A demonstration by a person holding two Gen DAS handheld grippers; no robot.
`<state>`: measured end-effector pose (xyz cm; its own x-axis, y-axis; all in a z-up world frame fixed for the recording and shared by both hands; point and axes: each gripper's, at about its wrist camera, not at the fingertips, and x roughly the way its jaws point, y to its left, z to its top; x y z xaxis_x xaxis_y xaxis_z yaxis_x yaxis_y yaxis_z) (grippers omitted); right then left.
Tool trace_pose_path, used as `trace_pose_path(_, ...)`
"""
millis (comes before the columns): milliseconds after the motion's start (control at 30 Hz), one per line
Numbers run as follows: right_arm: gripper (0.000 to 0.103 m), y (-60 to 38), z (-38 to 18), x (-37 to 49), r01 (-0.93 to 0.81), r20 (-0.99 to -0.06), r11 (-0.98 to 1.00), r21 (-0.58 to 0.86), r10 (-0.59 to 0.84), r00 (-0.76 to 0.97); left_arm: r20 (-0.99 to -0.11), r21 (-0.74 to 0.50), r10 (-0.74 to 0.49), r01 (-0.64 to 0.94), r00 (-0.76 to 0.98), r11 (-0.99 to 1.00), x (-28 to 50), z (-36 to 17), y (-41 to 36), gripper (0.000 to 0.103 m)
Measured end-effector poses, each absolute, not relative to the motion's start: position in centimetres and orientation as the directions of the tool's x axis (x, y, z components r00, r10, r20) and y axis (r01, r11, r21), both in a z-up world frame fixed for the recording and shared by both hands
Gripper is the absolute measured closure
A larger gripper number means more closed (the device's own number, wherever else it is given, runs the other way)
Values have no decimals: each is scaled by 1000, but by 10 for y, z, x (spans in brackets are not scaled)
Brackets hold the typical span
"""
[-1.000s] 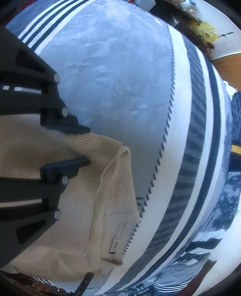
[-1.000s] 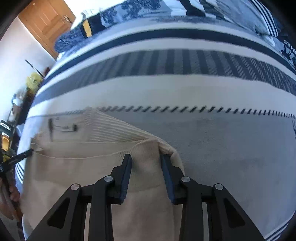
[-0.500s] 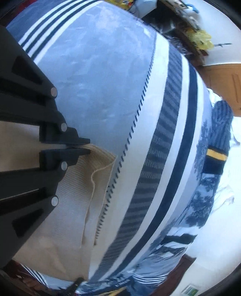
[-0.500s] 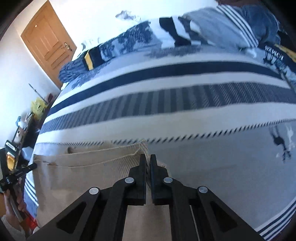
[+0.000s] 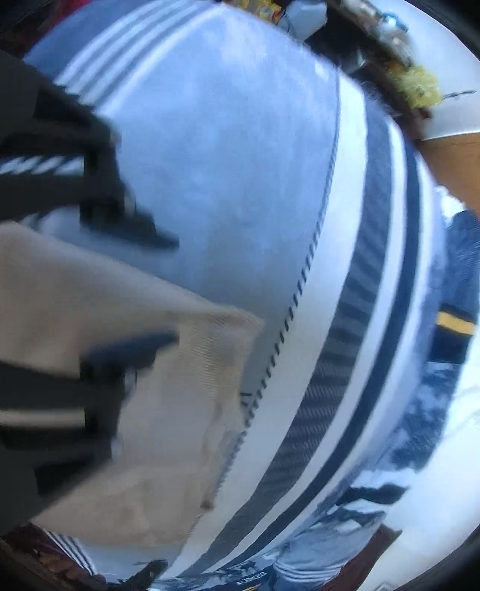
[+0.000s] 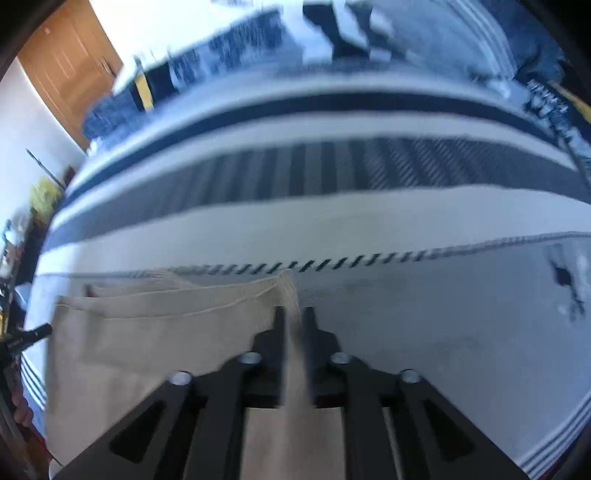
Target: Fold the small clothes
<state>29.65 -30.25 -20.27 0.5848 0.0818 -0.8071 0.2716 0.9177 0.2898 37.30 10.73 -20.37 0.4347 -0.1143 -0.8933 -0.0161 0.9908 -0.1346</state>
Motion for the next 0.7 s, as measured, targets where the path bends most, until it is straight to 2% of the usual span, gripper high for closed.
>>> trace_pose_path(33, 25, -301, -193, 276, 269, -787, 910, 315, 92, 610, -883, -129, -104, -22, 457, 991, 358, -197, 113, 43)
trace_pose_path(67, 21, -297, -184, 252, 250, -762, 905, 343, 113, 638, -873, -133, -102, -31, 477, 991, 335, -191, 122, 43)
trace_pose_path(167, 21, -284, -184, 195, 234, -758, 895, 379, 155, 633, -880, -153, -113, -51, 462, 987, 289, -189, 141, 43)
trace_pose_path(233, 21, -278, -195, 165, 248, -768, 883, 399, 174, 616, -884, -187, -134, -77, 448, 979, 259, -197, 149, 39)
trace_pose_path(333, 21, -283, -224, 126, 290, -783, 849, 443, 208, 586, -904, -208, -147, -113, 402, 971, 235, -219, 157, 39)
trace_pose_path(400, 23, -294, -241, 109, 320, -781, 823, 468, 216, 585, -911, -231, -169, -126, 375, 965, 226, -236, 159, 39)
trace_pose_path(500, 32, -307, -255, 96, 379, -791, 794, 475, 196, 579, -917, -276, -206, -171, 341, 946, 218, -260, 166, 39)
trace_pose_path(600, 47, -310, -264, 96, 381, -800, 791, 479, 213, 561, -899, -357, -266, -228, 349, 906, 212, -271, 180, 41)
trace_pose_path(633, 56, -311, -267, 96, 383, -806, 790, 480, 224, 548, -890, -381, -284, -242, 356, 892, 211, -271, 184, 42)
trace_pose_path(667, 65, -310, -273, 99, 376, -813, 788, 488, 252, 525, -889, -389, -291, -245, 354, 888, 211, -271, 186, 48)
trace_pose_path(700, 69, -308, -276, 100, 366, -811, 788, 496, 269, 520, -885, -402, -305, -247, 352, 882, 211, -272, 186, 59)
